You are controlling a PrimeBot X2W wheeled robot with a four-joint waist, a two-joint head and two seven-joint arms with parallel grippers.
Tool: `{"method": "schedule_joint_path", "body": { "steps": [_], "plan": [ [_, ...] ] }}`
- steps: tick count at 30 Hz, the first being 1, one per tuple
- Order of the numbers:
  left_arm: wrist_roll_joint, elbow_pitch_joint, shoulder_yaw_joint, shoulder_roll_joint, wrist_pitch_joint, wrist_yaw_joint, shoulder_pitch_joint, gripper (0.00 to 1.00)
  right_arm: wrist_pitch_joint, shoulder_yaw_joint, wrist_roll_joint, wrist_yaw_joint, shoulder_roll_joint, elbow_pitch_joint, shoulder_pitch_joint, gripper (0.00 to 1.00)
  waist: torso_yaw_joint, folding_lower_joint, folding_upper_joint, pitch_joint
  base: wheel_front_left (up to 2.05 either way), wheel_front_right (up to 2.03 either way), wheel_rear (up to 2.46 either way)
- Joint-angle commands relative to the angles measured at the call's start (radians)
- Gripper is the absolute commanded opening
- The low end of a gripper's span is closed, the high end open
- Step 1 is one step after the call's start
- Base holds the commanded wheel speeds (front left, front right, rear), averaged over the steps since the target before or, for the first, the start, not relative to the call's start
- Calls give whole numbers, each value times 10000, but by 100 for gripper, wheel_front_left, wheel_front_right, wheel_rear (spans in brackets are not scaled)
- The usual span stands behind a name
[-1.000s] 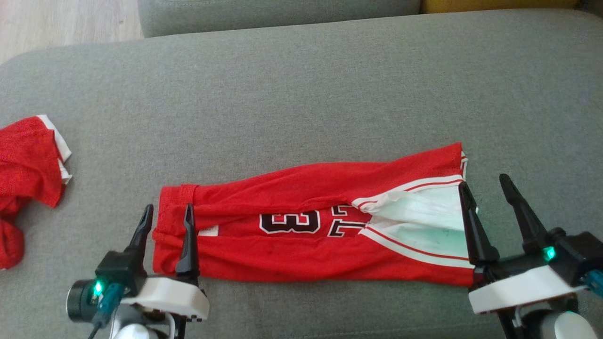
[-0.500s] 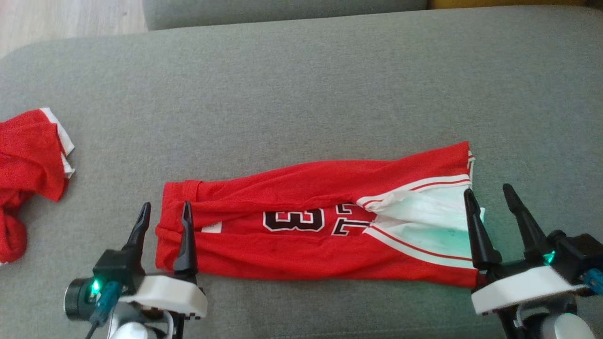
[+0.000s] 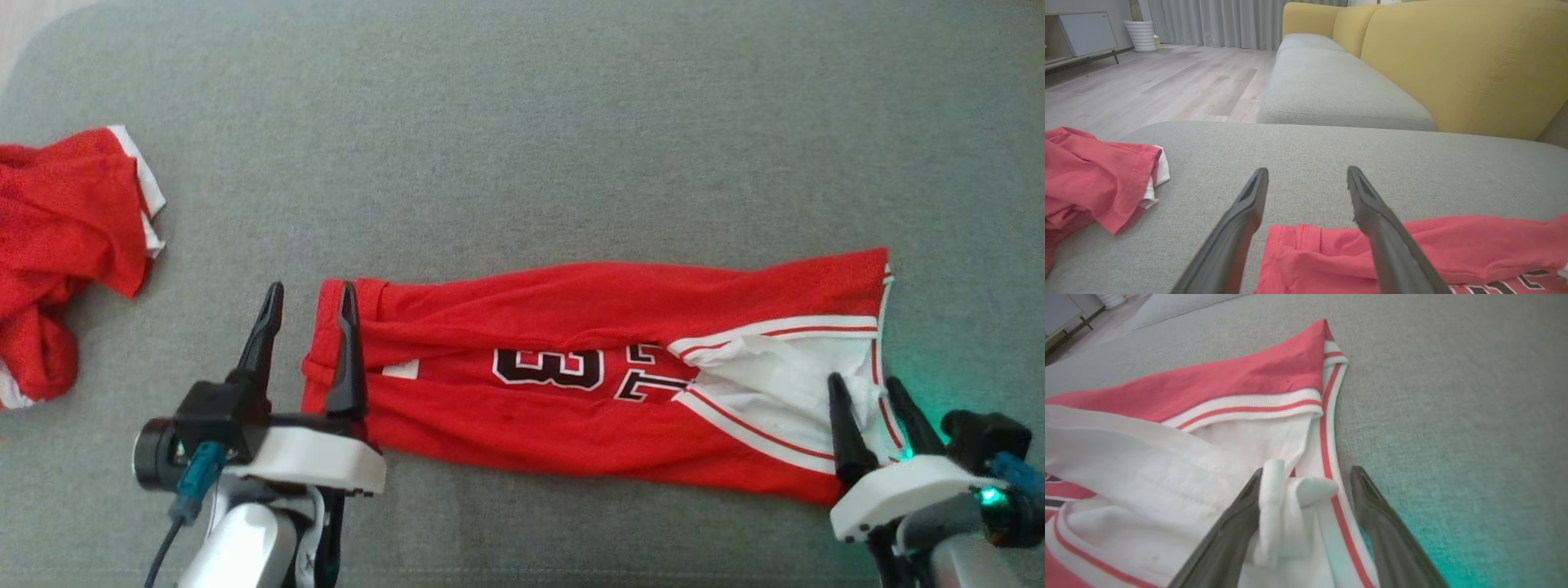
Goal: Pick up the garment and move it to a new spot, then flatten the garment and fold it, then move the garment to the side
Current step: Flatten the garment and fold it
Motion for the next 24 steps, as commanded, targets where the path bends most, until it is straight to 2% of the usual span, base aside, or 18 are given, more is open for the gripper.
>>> {"method": "schedule_joint_path", "body": {
  "steps": [1,4,5,7,16,24],
  "plan": [
    [100,-310,426,52,-116,-53,-457,100,-6,236,130,65,-152,-25,-291,100,115,-1,0,147,0,0,0],
    [131,-269,517,-45,-139,-105,-548,100,462,316,376,65,-83,561,-356,100,170,-1,0,217,0,0,0],
    [140,-253,553,-72,-144,-119,-557,100,727,338,476,65,-57,738,-338,80,176,-1,0,232,0,0,0],
    [162,-226,617,-122,-150,-148,-551,100,934,442,773,65,-4,821,-340,0,181,-1,0,249,0,0,0],
    [377,-309,959,-315,-156,-289,-351,100,986,648,1036,65,-216,289,-197,0,36,-1,0,153,0,0,0],
    [514,-357,1123,-375,-157,-399,-162,100,984,-109,881,65,-1077,-874,-131,0,-245,-1,0,-38,0,0,0]
  ]
}}
